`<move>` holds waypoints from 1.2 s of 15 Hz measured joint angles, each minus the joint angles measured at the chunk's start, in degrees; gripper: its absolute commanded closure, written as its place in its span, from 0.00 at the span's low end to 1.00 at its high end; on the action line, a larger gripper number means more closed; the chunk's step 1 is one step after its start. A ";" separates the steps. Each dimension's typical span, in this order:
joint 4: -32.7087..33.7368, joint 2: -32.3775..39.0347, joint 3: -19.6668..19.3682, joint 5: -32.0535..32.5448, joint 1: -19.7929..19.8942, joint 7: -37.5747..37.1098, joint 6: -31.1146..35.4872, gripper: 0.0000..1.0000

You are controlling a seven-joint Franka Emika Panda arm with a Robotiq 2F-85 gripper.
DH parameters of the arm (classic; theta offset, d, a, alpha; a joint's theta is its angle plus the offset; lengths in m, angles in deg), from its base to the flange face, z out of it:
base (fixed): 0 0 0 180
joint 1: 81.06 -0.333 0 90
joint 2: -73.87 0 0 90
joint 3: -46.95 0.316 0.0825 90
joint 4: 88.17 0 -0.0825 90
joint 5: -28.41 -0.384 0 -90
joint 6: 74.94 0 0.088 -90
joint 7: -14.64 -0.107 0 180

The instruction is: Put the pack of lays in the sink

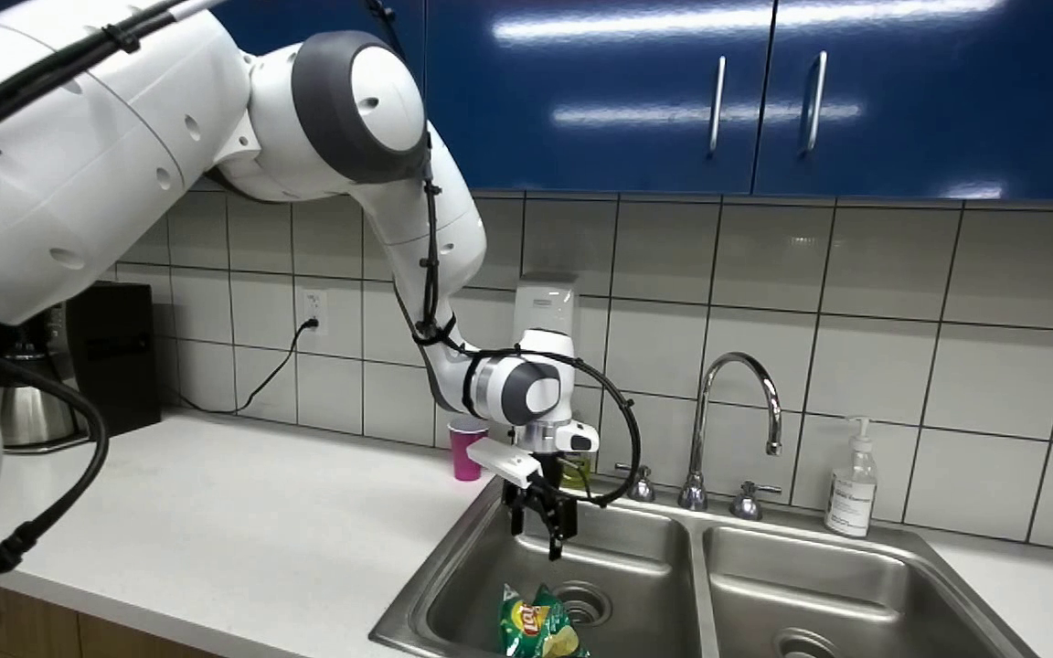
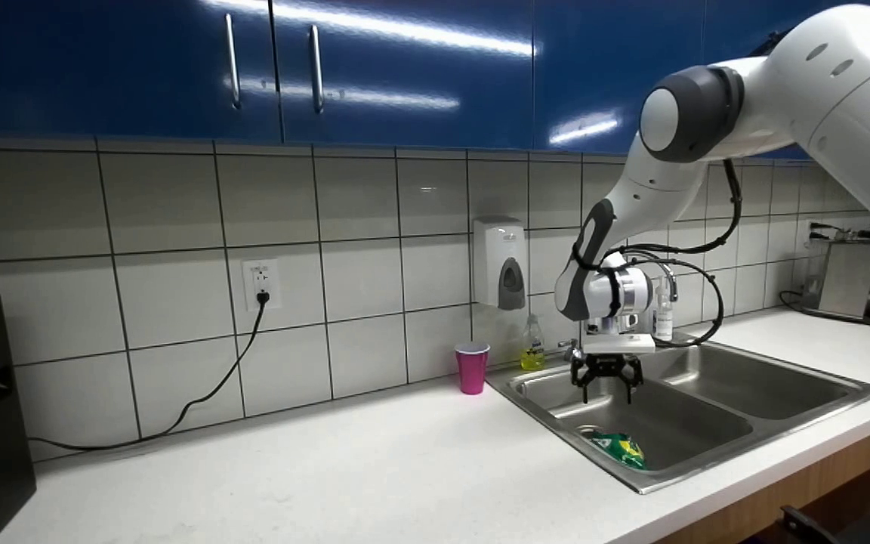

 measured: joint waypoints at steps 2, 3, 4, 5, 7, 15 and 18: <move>-2.31 -2.95 0.00 0.00 -0.67 -0.01 0.00 0.00; -3.50 -4.43 0.00 0.00 -0.95 -0.02 0.00 0.00; -4.81 -5.98 0.00 0.00 -1.21 -0.02 -0.04 0.00; -6.16 -7.49 0.00 0.06 -1.45 -0.02 -0.08 0.00; -9.06 -10.51 -0.05 1.01 -1.97 -0.04 -0.46 0.00; -20.12 -20.31 1.48 6.74 -4.96 2.16 -4.46 0.00; -24.69 -23.96 3.44 7.54 -6.41 3.48 -5.22 0.00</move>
